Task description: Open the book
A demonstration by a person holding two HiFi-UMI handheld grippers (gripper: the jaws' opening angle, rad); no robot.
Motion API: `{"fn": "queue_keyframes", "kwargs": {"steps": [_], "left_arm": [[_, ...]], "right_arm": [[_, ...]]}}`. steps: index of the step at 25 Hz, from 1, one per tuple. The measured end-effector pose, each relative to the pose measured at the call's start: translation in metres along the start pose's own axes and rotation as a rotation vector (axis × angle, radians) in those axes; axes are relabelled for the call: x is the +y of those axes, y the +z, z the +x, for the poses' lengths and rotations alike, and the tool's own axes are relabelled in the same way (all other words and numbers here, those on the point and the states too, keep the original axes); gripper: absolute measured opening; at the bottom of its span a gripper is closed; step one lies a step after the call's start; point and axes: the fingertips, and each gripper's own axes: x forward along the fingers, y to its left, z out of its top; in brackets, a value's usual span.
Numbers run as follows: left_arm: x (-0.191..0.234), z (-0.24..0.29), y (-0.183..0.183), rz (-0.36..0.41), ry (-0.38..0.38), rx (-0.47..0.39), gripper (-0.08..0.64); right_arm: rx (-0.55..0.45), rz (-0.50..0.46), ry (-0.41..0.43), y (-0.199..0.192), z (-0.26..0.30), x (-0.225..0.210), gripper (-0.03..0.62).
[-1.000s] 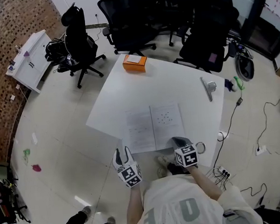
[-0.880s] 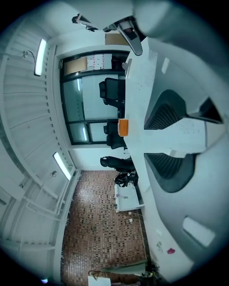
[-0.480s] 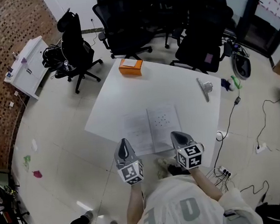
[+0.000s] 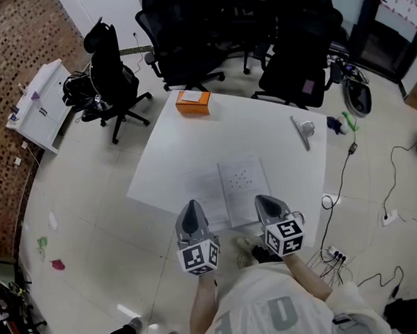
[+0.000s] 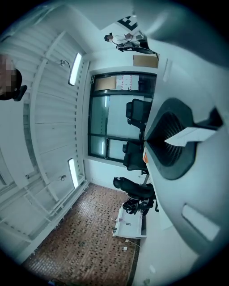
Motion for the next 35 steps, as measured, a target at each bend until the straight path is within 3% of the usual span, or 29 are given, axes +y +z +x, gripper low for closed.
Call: {"fn": "queue_keyframes", "kwargs": {"steps": [12, 21, 27, 35], "left_arm": [[-0.043, -0.046, 0.010, 0.004, -0.095, -0.027, 0.015], [-0.043, -0.123, 0.022, 0.053, -0.025, -0.078, 0.017], [-0.073, -0.213, 0.004, 0.043, 0.011, -0.044, 0.017], [-0.175, -0.347, -0.014, 0.066, -0.064, -0.048, 0.017]], "right_arm": [[-0.052, 0.020, -0.018, -0.014, -0.064, 0.020, 0.005], [-0.113, -0.007, 0.084, -0.015, -0.102, 0.059, 0.004], [-0.093, 0.011, 0.112, -0.068, -0.199, 0.083, 0.005], [-0.102, 0.048, 0.094, -0.129, -0.349, 0.091, 0.004]]}}
